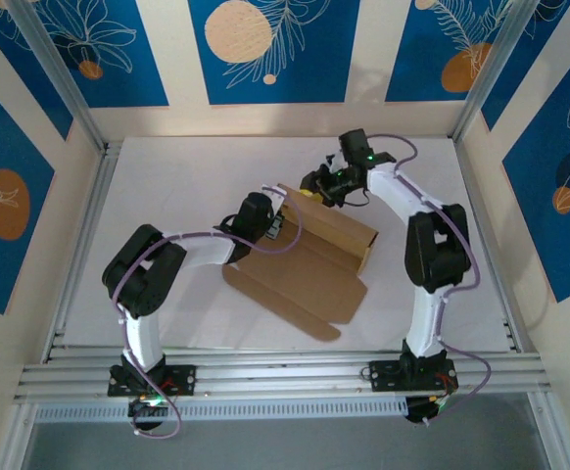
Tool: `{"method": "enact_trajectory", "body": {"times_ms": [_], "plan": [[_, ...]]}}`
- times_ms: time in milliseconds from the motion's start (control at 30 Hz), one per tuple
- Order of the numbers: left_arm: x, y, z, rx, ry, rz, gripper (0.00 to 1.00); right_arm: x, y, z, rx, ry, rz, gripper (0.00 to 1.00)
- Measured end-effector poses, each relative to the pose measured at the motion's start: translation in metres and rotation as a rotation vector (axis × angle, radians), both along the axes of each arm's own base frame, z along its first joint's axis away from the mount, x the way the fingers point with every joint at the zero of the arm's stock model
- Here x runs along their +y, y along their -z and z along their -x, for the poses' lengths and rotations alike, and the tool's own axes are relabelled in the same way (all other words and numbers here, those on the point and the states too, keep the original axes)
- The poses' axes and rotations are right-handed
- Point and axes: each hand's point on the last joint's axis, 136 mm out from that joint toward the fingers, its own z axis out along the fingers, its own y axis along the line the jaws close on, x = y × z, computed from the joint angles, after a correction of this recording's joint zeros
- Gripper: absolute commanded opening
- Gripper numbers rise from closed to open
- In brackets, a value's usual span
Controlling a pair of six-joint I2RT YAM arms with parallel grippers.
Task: Fold the paper box
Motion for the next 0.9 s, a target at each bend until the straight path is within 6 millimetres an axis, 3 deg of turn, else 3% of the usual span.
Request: {"method": "enact_trajectory", "body": {"times_ms": [100,233,433,733,900], "plan": [[0.000,0.002,0.001,0.012,-0.003,0.013,0.31,-0.004,-0.044,0.009,-0.092,-0.006,-0.021,0.41],[0.001,0.007,0.006,0.027,0.005,0.015,0.41,-0.007,-0.074,0.019,-0.159,-0.012,-0.032,0.38],[0.007,-0.001,0.020,0.032,0.019,0.032,0.61,-0.006,-0.076,0.028,-0.167,-0.032,-0.014,0.25],[0.021,-0.064,0.037,-0.057,0.012,0.141,0.64,0.011,-0.070,0.043,-0.163,-0.097,0.003,0.18],[0.028,-0.081,0.060,-0.054,0.051,0.209,0.65,0.026,-0.064,0.055,-0.171,-0.151,0.036,0.16]]}}
